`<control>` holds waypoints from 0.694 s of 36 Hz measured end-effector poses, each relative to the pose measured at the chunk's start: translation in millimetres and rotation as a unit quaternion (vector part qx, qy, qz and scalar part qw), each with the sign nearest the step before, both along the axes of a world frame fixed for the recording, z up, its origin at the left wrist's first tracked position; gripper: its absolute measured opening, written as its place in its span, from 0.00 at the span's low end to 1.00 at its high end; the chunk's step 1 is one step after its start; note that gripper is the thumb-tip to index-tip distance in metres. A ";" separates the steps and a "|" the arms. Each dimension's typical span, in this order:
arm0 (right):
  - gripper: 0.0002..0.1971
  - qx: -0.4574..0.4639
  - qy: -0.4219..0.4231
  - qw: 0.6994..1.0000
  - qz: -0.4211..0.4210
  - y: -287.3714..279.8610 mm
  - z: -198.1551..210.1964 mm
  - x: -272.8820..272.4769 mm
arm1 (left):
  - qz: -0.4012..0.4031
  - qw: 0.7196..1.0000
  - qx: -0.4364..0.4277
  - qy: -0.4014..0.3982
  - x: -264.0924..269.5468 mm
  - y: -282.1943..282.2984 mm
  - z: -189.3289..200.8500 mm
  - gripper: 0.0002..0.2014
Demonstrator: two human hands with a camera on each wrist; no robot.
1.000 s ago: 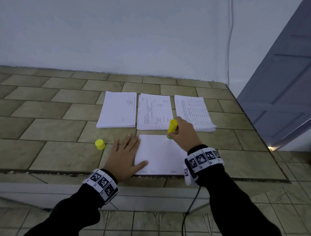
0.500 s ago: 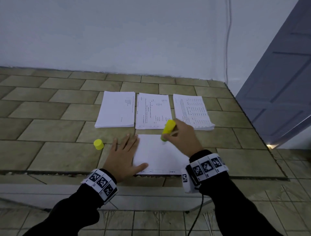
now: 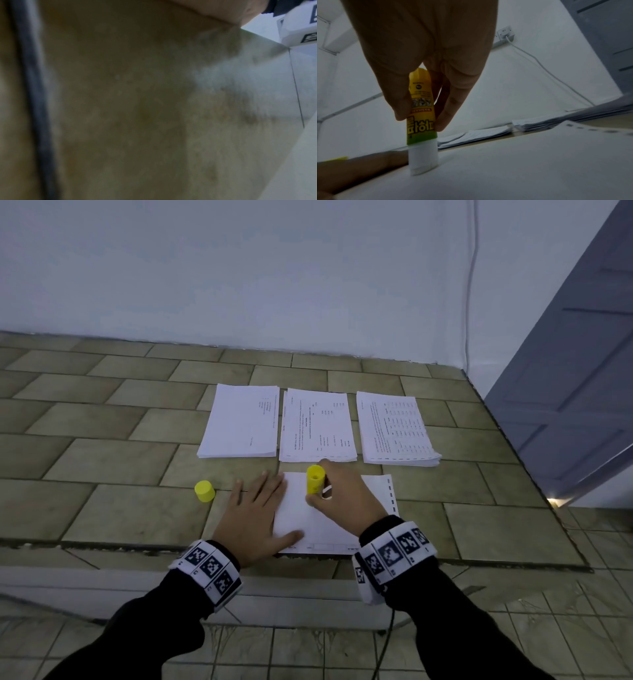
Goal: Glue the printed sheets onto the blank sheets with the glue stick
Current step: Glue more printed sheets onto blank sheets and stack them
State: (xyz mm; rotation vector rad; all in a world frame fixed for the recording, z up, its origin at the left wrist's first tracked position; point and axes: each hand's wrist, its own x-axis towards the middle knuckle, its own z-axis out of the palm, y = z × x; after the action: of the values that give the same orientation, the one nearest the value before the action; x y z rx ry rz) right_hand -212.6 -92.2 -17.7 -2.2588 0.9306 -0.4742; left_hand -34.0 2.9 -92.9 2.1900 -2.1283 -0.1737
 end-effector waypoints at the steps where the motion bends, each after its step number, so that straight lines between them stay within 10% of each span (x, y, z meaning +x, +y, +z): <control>1: 0.09 0.004 -0.009 1.000 -0.009 -1.7 0.2 -8.3 | 0.000 1.000 0.000 -0.001 -0.3 0.8 0.4 0.60; 15: 0.07 -0.069 -0.030 0.986 -0.149 -30.2 -6.5 -106.0 | 0.001 1.000 0.001 0.001 -1.4 0.9 0.8 0.53; 25: 0.06 0.050 -0.091 0.994 0.041 18.4 5.5 -36.9 | -0.006 0.998 -0.050 0.035 1.9 -1.0 -8.9 0.37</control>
State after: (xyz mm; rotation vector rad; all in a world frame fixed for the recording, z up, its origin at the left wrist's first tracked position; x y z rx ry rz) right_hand -249.5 -73.8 -12.3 -2.1155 0.7494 -0.5720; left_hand -32.1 1.9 -101.7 2.0837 -2.0673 -0.1398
